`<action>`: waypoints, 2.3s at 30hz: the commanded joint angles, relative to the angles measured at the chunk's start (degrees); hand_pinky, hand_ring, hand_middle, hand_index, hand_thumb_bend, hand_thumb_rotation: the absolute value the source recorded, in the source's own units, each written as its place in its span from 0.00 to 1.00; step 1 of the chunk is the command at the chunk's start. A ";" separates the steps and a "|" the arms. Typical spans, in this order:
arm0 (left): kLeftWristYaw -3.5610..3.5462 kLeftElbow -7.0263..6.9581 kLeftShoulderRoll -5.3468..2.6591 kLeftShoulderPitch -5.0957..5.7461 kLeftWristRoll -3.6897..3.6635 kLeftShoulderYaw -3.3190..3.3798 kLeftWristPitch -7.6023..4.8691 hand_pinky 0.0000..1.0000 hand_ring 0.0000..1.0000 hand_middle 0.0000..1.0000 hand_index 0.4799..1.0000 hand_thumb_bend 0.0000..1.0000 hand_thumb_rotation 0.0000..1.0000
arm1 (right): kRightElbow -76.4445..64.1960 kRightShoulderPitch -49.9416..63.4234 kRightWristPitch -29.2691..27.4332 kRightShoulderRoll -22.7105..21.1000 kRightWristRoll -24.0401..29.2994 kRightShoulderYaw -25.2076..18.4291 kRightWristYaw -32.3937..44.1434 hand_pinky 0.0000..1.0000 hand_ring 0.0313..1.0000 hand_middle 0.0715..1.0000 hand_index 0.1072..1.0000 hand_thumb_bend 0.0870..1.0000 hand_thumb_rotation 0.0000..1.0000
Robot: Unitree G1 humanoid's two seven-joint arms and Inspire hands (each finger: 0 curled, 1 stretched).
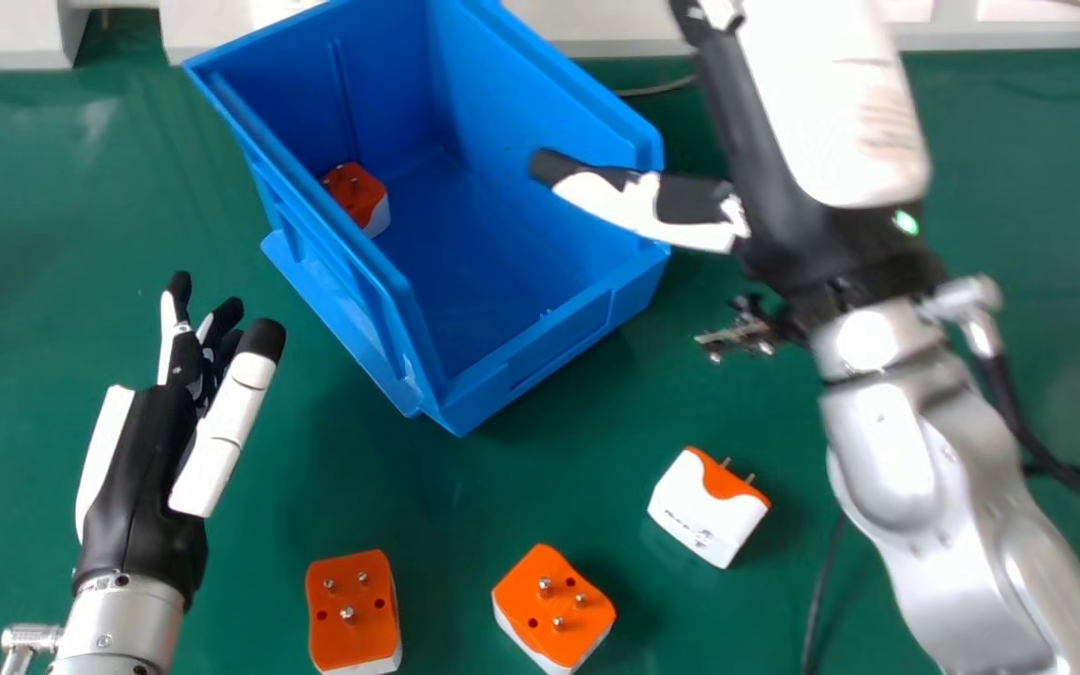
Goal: Pick all objects and put in blue box
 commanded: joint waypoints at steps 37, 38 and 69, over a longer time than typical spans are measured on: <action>-1.52 0.45 1.20 0.71 -1.12 2.52 -1.90 0.94 0.96 0.96 0.99 0.78 0.86 | 7.77 24.23 8.74 0.82 -10.37 3.66 8.97 0.83 0.90 0.93 0.91 0.43 0.49; -1.51 0.44 1.20 0.66 -1.10 2.53 -1.86 0.94 0.96 0.96 0.99 0.77 0.86 | 8.70 23.68 9.22 0.93 -10.39 4.05 9.25 0.84 0.90 0.93 0.91 0.43 0.50; -2.29 -0.50 2.25 1.14 -1.83 3.83 -0.96 0.93 0.96 0.96 0.99 0.76 0.87 | 21.49 11.68 19.63 -0.49 -11.37 8.82 15.64 0.83 0.90 0.93 0.92 0.40 0.57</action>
